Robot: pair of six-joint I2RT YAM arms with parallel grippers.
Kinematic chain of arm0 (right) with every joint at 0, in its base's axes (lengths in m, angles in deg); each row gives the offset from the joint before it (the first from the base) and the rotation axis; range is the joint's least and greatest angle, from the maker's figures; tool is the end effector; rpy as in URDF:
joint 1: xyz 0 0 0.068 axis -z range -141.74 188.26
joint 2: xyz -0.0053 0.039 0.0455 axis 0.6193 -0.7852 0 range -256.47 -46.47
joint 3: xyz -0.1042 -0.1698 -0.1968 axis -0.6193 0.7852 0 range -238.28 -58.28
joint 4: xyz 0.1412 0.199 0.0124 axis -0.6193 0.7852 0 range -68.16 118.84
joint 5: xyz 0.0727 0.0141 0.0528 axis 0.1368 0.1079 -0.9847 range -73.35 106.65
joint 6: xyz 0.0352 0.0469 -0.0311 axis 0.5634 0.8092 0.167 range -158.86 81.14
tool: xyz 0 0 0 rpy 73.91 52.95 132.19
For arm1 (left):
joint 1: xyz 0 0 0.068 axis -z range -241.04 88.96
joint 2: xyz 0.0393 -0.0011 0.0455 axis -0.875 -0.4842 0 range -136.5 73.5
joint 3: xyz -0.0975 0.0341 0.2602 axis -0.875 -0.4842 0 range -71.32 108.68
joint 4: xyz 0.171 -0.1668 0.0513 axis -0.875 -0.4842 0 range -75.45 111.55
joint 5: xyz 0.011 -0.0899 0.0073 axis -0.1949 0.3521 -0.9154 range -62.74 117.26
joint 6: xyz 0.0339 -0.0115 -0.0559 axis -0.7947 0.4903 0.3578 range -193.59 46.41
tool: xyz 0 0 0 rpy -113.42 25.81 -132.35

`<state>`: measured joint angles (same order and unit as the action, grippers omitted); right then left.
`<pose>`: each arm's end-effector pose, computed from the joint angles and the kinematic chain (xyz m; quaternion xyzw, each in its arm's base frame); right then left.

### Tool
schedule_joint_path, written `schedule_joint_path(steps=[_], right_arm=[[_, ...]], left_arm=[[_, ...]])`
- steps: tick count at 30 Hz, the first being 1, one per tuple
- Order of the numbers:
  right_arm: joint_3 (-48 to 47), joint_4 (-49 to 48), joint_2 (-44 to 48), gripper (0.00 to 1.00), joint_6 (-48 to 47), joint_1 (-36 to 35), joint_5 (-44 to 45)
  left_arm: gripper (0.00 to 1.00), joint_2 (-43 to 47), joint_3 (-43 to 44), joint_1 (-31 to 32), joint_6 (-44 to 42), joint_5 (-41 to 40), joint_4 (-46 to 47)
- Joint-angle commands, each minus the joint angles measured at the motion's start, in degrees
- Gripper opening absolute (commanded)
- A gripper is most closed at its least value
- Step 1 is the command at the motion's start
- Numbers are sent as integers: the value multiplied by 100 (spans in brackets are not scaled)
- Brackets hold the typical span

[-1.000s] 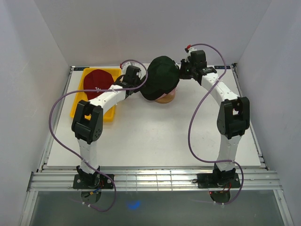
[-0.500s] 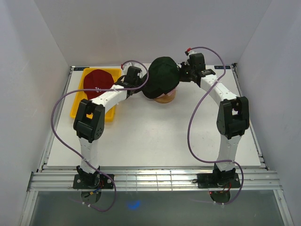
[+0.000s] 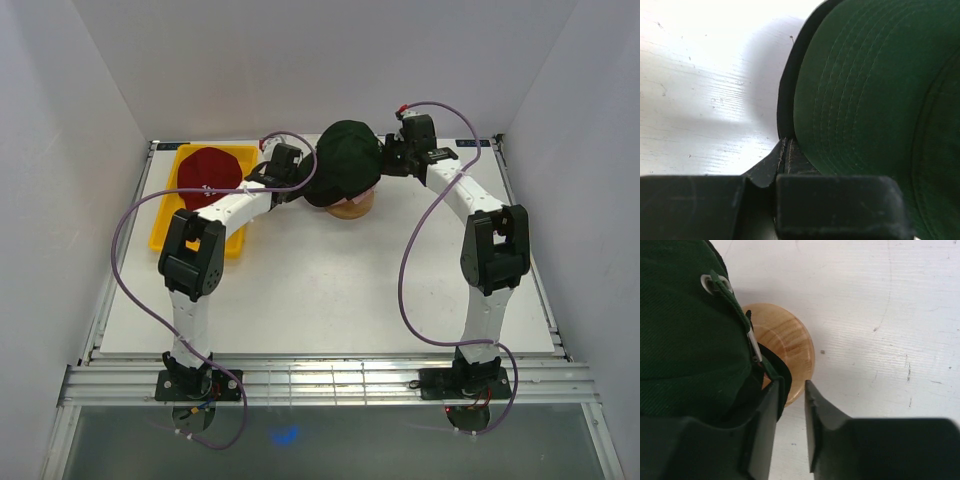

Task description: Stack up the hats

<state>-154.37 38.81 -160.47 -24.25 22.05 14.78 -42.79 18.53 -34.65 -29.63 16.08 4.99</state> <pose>0.4493 0.1323 0.2766 -0.0200 0.8862 0.1369 0.4422 0.4180 -0.1960 0.2239 -0.1778 0.8961 -0.1556 0.3758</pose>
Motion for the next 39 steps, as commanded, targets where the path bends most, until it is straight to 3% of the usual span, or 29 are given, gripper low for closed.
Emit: schedule_joint_path(steps=[1, 7, 10, 19, 26, 34, 39], right_arm=[[127, 1000, -132, 36, -169, 74, 293], [-839, 1484, -140, 61, -160, 153, 135], [-1270, 1747, -219, 67, -99, 223, -68], [-1421, 1792, -26, 67, 217, 425, -498], [-1675, 1757, -88, 67, 411, 592, -797], [-2370, 1871, -386, 73, 604, 663, -1096], [-2493, 1889, -588, 79, 666, 715, -1307]], left_arm=[[2, 27, 183, 77, -54, 81, -32], [2, 221, 279, 77, -265, -68, -260], [2, 352, 384, 77, -406, -165, -409], [2, 1125, 165, 77, -731, -446, -761], [5, 1557, 630, 77, -1091, -255, -815], [36, 1303, 1211, 138, -1750, 757, 222], [45, 881, 1509, 243, -1935, 1109, 952]])
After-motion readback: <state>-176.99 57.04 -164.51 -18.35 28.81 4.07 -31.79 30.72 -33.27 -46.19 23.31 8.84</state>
